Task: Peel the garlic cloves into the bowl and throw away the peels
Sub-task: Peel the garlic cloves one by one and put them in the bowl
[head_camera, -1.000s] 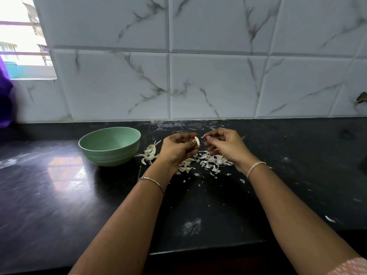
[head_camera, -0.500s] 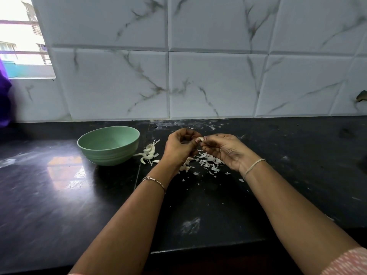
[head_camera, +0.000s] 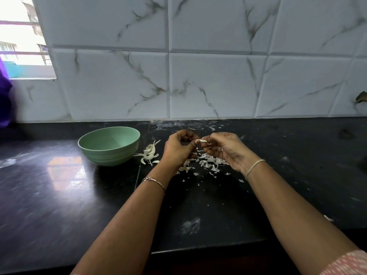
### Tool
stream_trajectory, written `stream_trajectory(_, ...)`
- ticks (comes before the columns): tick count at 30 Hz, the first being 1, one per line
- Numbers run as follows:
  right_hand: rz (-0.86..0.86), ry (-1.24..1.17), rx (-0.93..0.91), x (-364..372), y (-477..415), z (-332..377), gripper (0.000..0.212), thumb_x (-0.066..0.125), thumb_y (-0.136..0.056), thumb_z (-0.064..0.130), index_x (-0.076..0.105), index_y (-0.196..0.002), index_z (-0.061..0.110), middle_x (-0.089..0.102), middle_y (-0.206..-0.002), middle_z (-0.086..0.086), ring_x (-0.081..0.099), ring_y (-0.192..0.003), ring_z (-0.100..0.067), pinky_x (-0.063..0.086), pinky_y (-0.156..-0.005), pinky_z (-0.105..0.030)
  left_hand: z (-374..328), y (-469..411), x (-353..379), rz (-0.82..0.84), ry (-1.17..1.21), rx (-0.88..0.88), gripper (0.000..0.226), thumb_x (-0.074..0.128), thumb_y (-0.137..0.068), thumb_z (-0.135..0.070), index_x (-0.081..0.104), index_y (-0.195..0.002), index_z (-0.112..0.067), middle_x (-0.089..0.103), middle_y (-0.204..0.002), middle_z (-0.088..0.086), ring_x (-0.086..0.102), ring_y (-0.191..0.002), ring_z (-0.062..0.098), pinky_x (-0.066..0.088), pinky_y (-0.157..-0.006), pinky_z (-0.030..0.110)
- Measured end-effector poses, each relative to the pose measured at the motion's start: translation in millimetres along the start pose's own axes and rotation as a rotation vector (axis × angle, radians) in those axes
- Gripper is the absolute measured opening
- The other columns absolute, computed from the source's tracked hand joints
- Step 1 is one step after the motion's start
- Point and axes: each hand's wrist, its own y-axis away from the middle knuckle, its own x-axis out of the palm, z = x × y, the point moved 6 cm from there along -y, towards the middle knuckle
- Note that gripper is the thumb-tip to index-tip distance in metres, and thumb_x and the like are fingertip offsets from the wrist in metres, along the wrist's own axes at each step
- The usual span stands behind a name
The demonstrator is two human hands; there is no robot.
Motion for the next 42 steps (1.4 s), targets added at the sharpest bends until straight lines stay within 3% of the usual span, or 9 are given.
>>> stream_trajectory(3,-0.027,0.129,-0.056,-2,0,1,0.007,0.072,-0.083,0.003,0.069,-0.086,-0.003,0.069,-0.069,-0.010,0.061,-0.055,-0.012,0.052,-0.057,-0.020,-2,-2,-1,-0.034,-0.131,0.059,0.007,0.071,-0.087,-0.007,0.069,-0.087,-0.014,0.070,-0.084,0.009,0.064,-0.067,0.019,0.061,-0.069,0.038)
stream_trajectory(7,-0.040,0.165,-0.061,-3,-1,0,0.004,0.070,-0.083,-0.002,0.068,-0.079,-0.001,0.067,-0.065,-0.009,0.060,-0.055,-0.012,0.051,-0.056,-0.019,-5,-1,-1,-0.035,-0.201,0.086,0.004,0.071,-0.087,-0.010,0.071,-0.089,-0.014,0.071,-0.080,0.005,0.066,-0.070,0.019,0.060,-0.071,0.036)
stream_trajectory(14,0.020,0.015,0.028,-1,-1,-4,0.004,0.063,-0.088,-0.004,0.065,-0.085,-0.006,0.068,-0.071,-0.014,0.065,-0.055,-0.012,0.054,-0.053,-0.017,-3,-2,-2,-0.022,-0.123,0.078,0.011,0.069,-0.089,-0.008,0.069,-0.083,-0.018,0.070,-0.079,0.005,0.065,-0.066,0.020,0.061,-0.069,0.038)
stream_trajectory(19,0.043,0.001,0.064,-1,0,-4,0.006,0.062,-0.087,-0.003,0.065,-0.082,-0.002,0.068,-0.070,-0.012,0.063,-0.059,-0.014,0.055,-0.054,-0.017,-2,-2,0,0.008,-0.089,0.066,0.010,0.069,-0.089,-0.009,0.068,-0.085,-0.018,0.068,-0.079,0.004,0.063,-0.066,0.016,0.059,-0.066,0.032)
stream_trajectory(32,-0.015,-0.007,0.023,-7,-5,-3,0.006,0.064,-0.086,-0.004,0.067,-0.082,-0.006,0.069,-0.067,-0.012,0.065,-0.055,-0.014,0.056,-0.054,-0.017,5,-1,2,0.046,0.010,-0.018,0.005,0.066,-0.091,-0.013,0.067,-0.087,-0.015,0.063,-0.082,0.004,0.060,-0.073,0.015,0.059,-0.066,0.032)
stream_trajectory(35,-0.133,0.219,-0.073,-18,-10,-3,0.006,0.067,-0.085,0.000,0.067,-0.079,-0.002,0.070,-0.069,-0.012,0.064,-0.057,-0.017,0.057,-0.057,-0.021,5,0,2,0.042,0.061,-0.045,0.006,0.064,-0.093,-0.011,0.066,-0.087,-0.014,0.061,-0.082,0.004,0.059,-0.071,0.014,0.060,-0.064,0.031)
stream_trajectory(39,-0.269,0.885,-0.359,-27,-11,10,0.018,0.064,-0.091,0.008,0.075,-0.103,0.015,0.073,-0.087,0.002,0.069,-0.075,-0.015,0.056,-0.076,-0.028,4,3,2,0.057,0.164,-0.116,0.005,0.059,-0.095,-0.009,0.061,-0.091,-0.010,0.064,-0.086,0.008,0.062,-0.073,0.017,0.059,-0.061,0.030)
stream_trajectory(42,-0.260,0.969,-0.439,-23,-6,15,0.027,0.059,-0.092,0.002,0.075,-0.106,0.020,0.072,-0.093,0.001,0.062,-0.065,-0.013,0.048,-0.063,-0.019,4,5,2,0.046,0.185,-0.150,0.004,0.059,-0.096,-0.008,0.058,-0.092,-0.010,0.069,-0.087,0.008,0.065,-0.071,0.019,0.058,-0.059,0.030)
